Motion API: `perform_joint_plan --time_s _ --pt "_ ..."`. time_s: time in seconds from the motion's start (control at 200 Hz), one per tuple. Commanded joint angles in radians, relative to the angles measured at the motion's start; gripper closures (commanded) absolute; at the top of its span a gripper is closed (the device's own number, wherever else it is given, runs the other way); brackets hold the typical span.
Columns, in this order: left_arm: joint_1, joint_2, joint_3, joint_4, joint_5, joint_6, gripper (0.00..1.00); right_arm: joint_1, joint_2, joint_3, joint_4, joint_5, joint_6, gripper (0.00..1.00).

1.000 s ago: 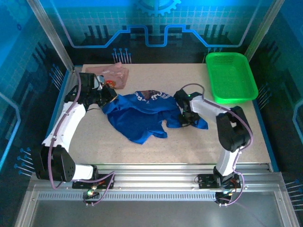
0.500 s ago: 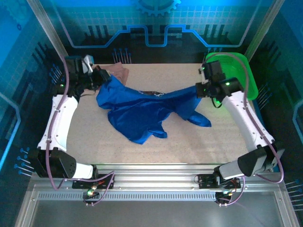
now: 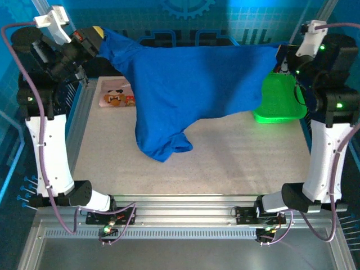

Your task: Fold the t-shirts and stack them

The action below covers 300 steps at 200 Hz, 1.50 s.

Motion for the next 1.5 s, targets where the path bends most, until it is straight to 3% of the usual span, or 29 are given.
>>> perform_joint_plan --time_s 0.0,0.15,0.38,0.62,0.79,0.99,1.146,1.221,1.296,1.311,1.331,1.351,1.376,1.416,1.466,1.496 --pt "0.013 -0.066 0.012 -0.009 -0.028 0.080 1.00 -0.048 -0.081 -0.024 0.007 -0.110 0.043 1.00" --pt "0.014 -0.197 -0.058 0.054 -0.116 0.128 1.00 -0.076 -0.211 -0.102 -0.003 -0.163 0.065 1.00" --pt "0.014 -0.278 0.023 0.075 -0.151 0.145 1.00 -0.079 -0.363 -0.136 -0.080 -0.210 0.092 1.00" --pt "0.014 -0.156 0.237 0.087 -0.130 0.113 1.00 -0.080 -0.366 -0.090 -0.118 -0.258 0.127 1.00" --pt "0.014 -0.039 0.228 0.100 -0.116 0.122 1.00 -0.080 -0.325 -0.175 -0.063 -0.272 0.126 1.00" --pt "0.014 0.130 0.083 0.150 -0.106 0.161 1.00 -0.080 -0.167 -0.297 0.029 -0.261 0.083 1.00" --pt "0.011 0.385 0.072 0.214 -0.115 0.202 1.00 -0.088 0.098 -0.334 0.158 -0.221 0.057 1.00" --pt "0.003 0.567 0.167 0.218 -0.141 0.226 1.00 -0.089 0.311 -0.243 0.189 -0.191 0.045 1.00" --pt "-0.008 0.747 0.272 0.243 -0.158 0.224 1.00 -0.086 0.576 -0.023 0.184 -0.193 0.042 1.00" --pt "-0.008 0.778 0.283 0.266 -0.163 0.216 0.98 -0.084 0.637 0.038 0.179 -0.182 0.041 1.00" --pt "-0.011 0.824 0.300 0.287 -0.171 0.197 0.89 -0.081 0.720 0.135 0.160 -0.162 0.046 0.92" --pt "-0.012 0.863 0.322 0.306 -0.173 0.177 0.70 -0.077 0.796 0.230 0.134 -0.149 0.053 0.81" --pt "-0.011 0.912 0.354 0.328 -0.170 0.144 0.33 -0.077 0.916 0.376 0.104 -0.157 0.070 0.63" --pt "-0.012 0.984 0.421 0.323 -0.189 0.087 0.04 -0.079 1.077 0.634 0.065 -0.175 0.126 0.41" --pt "-0.015 1.059 0.560 0.272 -0.182 0.030 0.01 -0.087 1.240 0.899 0.020 -0.168 0.218 0.33" --pt "-0.018 1.077 0.613 0.239 -0.182 -0.001 0.01 -0.094 1.233 0.887 0.045 -0.207 0.267 0.31"
